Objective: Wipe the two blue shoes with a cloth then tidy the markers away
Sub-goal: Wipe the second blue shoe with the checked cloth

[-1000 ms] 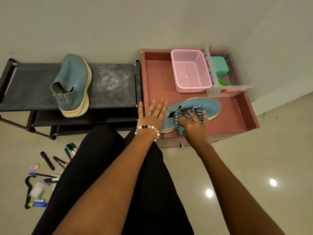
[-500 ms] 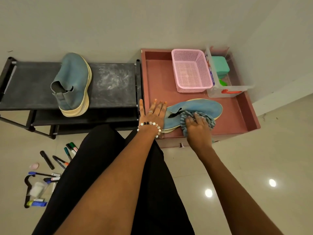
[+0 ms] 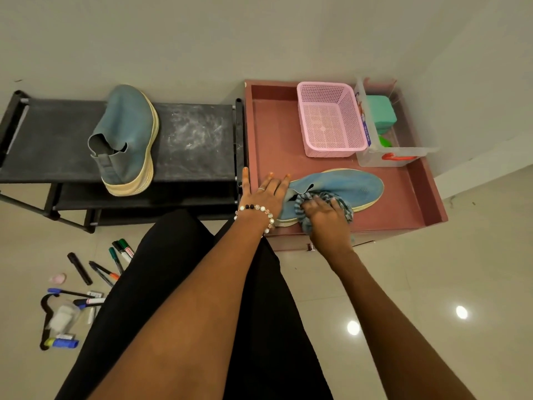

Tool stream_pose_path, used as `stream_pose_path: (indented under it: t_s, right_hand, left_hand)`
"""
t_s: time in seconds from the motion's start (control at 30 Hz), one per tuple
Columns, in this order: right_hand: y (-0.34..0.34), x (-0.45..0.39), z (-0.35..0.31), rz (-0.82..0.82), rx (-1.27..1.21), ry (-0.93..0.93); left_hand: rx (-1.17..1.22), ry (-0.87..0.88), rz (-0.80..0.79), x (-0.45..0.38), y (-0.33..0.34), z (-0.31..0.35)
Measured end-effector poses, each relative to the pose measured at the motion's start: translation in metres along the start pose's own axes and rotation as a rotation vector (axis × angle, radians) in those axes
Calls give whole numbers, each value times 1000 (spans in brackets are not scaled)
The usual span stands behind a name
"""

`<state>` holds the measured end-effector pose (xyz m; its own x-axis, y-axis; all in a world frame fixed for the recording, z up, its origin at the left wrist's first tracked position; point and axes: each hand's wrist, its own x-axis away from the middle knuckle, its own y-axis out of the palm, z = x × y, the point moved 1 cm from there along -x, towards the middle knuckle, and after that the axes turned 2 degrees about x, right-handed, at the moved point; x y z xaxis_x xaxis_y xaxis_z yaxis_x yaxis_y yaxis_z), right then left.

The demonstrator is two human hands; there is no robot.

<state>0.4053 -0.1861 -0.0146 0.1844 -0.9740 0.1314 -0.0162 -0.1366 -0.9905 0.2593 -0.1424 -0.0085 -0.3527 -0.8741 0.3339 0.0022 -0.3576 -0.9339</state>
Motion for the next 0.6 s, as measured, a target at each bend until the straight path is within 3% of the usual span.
stream_pose_path:
  t_s: [0.1, 0.2, 0.3, 0.4, 0.5, 0.6]
  right_hand:
    - [2, -4, -40, -32, -121, 120]
    - [7, 4, -45, 12, -234, 14]
    - [8, 10, -2, 17, -158, -73]
    - [6, 4, 11, 12, -28, 68]
    - [9, -4, -31, 7, -67, 166]
    - [13, 4, -53, 7, -188, 39]
  left_hand:
    - [6, 16, 6, -3, 2, -2]
    - [11, 15, 10, -3, 3, -2]
    - [19, 9, 1, -1, 2, -2]
    - [13, 4, -11, 1, 0, -1]
    - [-1, 1, 5, -1, 1, -1]
    - [-9, 0, 29, -1, 3, 0]
